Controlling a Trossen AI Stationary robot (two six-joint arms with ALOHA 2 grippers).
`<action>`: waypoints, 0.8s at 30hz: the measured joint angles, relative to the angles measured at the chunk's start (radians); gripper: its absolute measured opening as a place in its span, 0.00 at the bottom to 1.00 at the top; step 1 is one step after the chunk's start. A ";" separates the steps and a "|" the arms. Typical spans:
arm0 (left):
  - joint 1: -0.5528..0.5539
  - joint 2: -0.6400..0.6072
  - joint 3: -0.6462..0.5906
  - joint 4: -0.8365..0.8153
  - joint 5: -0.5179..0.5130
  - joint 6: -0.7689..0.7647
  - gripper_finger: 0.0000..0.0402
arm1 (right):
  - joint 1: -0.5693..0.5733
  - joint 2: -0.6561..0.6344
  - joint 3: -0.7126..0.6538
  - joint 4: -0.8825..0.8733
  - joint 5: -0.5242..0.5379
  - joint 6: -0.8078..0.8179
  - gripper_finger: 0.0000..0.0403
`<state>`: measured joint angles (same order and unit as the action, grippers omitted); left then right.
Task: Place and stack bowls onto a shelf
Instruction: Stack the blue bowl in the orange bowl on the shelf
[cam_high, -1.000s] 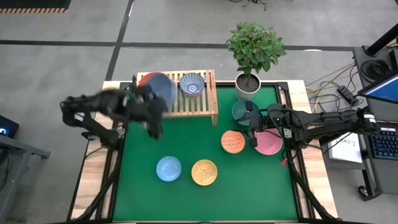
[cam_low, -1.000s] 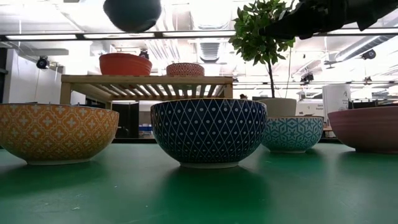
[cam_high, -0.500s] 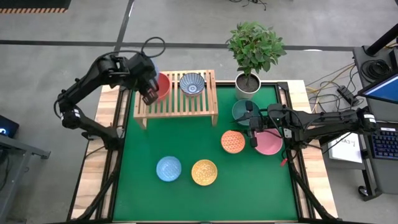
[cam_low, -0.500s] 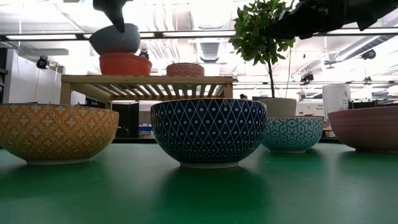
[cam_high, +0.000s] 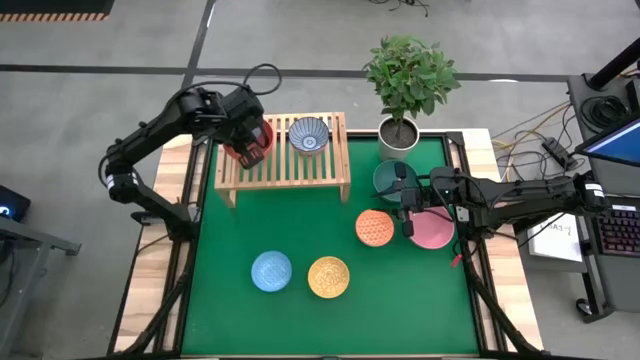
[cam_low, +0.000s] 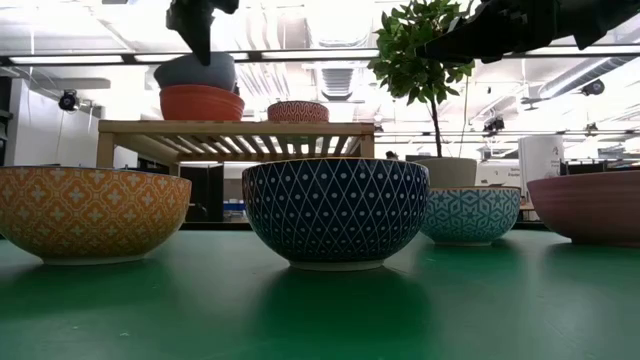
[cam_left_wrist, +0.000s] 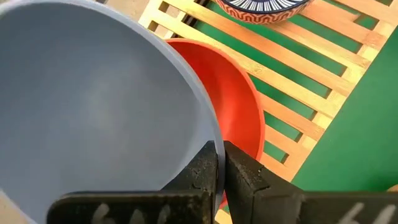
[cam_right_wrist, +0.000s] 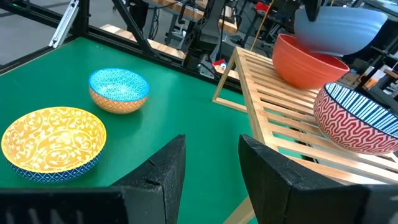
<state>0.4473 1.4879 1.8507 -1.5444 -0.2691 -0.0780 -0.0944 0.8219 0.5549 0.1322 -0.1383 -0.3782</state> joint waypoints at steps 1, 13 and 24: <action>0.000 0.002 0.000 0.000 0.000 0.000 0.02 | 0.000 0.000 0.000 0.000 0.000 0.000 0.34; -0.002 0.005 0.000 0.000 0.000 -0.009 0.17 | 0.000 0.000 0.000 0.000 0.000 0.000 0.34; -0.045 0.000 0.046 -0.003 0.077 -0.020 0.24 | 0.000 0.000 0.000 -0.001 0.000 0.005 0.34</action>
<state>0.4020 1.4879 1.8972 -1.5471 -0.1919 -0.0982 -0.0944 0.8219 0.5549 0.1314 -0.1383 -0.3735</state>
